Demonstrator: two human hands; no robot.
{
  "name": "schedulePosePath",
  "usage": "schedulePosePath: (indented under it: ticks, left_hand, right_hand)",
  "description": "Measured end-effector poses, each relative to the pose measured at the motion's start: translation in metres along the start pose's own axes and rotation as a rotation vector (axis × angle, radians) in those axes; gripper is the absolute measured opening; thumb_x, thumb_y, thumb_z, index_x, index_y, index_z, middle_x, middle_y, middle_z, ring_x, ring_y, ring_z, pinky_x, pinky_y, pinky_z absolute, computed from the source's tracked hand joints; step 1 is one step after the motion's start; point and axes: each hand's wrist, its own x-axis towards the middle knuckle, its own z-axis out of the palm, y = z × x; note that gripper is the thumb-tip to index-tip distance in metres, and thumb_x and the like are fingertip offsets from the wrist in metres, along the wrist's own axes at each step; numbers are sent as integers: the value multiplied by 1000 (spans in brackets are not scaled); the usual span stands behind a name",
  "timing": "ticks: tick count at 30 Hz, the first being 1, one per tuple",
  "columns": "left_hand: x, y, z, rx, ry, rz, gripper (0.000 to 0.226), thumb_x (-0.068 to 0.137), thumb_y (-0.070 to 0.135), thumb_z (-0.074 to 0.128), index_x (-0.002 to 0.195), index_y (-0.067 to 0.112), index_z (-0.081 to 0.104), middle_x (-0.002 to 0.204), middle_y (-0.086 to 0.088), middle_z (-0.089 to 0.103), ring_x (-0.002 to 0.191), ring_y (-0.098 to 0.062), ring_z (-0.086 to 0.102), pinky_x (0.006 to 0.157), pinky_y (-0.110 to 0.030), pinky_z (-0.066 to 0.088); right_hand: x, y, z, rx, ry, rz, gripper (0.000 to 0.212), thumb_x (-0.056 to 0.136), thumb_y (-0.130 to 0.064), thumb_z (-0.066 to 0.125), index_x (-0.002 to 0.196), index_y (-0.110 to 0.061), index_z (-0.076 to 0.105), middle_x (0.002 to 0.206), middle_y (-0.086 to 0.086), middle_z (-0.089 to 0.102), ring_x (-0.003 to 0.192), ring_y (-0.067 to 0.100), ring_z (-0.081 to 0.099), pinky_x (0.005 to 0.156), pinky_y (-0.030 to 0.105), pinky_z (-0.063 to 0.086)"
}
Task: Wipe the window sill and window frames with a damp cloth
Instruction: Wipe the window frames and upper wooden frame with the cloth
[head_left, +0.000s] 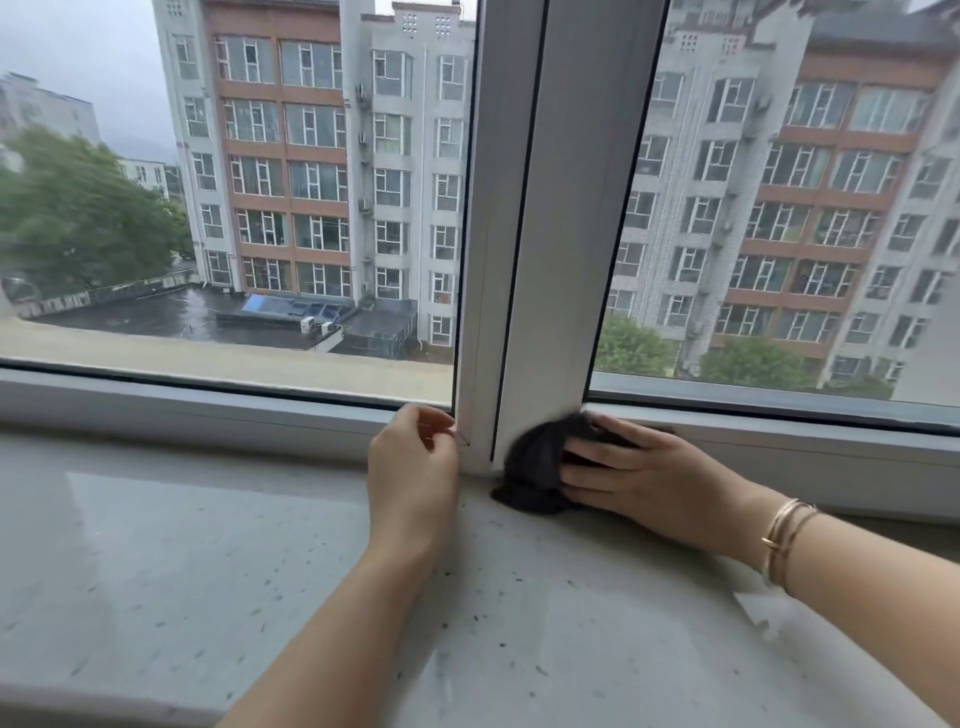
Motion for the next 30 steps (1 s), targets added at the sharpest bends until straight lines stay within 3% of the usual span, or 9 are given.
schedulePosePath:
  ticks: [5, 10, 15, 19, 21, 23, 24, 28, 30]
  left_hand:
    - [-1, -1, 0, 49, 36, -24, 19, 82, 5, 51, 82, 15, 67, 78, 1, 68, 79, -18, 62, 73, -30, 48]
    - [-5, 2, -4, 58, 79, -41, 20, 83, 3, 49, 84, 12, 67, 78, 0, 67, 81, -20, 61, 72, -28, 44]
    - [-11, 2, -4, 69, 38, -1, 20, 82, 5, 49, 80, 18, 65, 78, 0, 67, 85, -28, 58, 78, -38, 49]
    - [-15, 4, 1, 81, 5, 44, 21, 83, 6, 48, 82, 18, 65, 77, 1, 66, 87, -28, 58, 78, -40, 49]
    - [-17, 4, 6, 89, -10, 81, 20, 83, 6, 49, 84, 17, 66, 78, -1, 67, 87, -29, 59, 79, -42, 50]
    - [-18, 4, 11, 85, -22, 114, 19, 83, 6, 51, 86, 15, 67, 80, -1, 68, 87, -27, 60, 81, -43, 50]
    - [-19, 5, 14, 78, -30, 131, 18, 84, 7, 51, 87, 15, 67, 82, 0, 68, 87, -26, 60, 82, -43, 50]
    - [-22, 21, 29, 0, -35, 181, 16, 87, 11, 51, 93, 20, 63, 85, 3, 66, 85, -22, 60, 80, -45, 50]
    - [-20, 31, 40, -41, -8, 215, 17, 89, 10, 51, 97, 18, 62, 88, 1, 66, 84, -22, 60, 81, -45, 50]
  right_hand:
    - [59, -8, -8, -36, 79, 9, 40, 94, -2, 29, 112, -24, 57, 124, -2, 57, 128, 23, 46, 114, 45, 26]
    - [77, -13, -6, -45, 101, 21, 27, 94, -3, 39, 98, -20, 58, 106, 0, 60, 115, 25, 53, 112, 46, 30]
    - [44, -1, -17, -26, 85, -110, 30, 88, -3, 46, 95, -22, 67, 116, -5, 62, 125, 23, 49, 115, 48, 20]
    - [-3, 10, -24, -55, 17, -107, 33, 86, -7, 44, 93, -23, 72, 123, -6, 62, 132, 23, 43, 119, 46, 4]
    - [-32, 16, -28, -54, -37, -129, 25, 82, -7, 53, 91, -20, 72, 122, -3, 63, 130, 25, 46, 119, 46, 5]
    - [-58, 24, -33, -43, -92, -128, 30, 69, -5, 66, 95, -19, 73, 121, -1, 64, 127, 26, 50, 116, 47, 12]
    - [-70, 28, -32, -36, -105, -106, 38, 66, -2, 64, 98, -19, 72, 121, -1, 64, 125, 27, 52, 113, 48, 16]
    - [-74, 25, -24, -46, -101, 12, 49, 76, -5, 44, 120, -24, 54, 125, 0, 57, 128, 31, 45, 111, 50, 23]
    - [-48, 21, -19, -29, -96, 30, 48, 82, -8, 46, 126, -28, 50, 127, -1, 53, 133, 31, 39, 114, 50, 21]
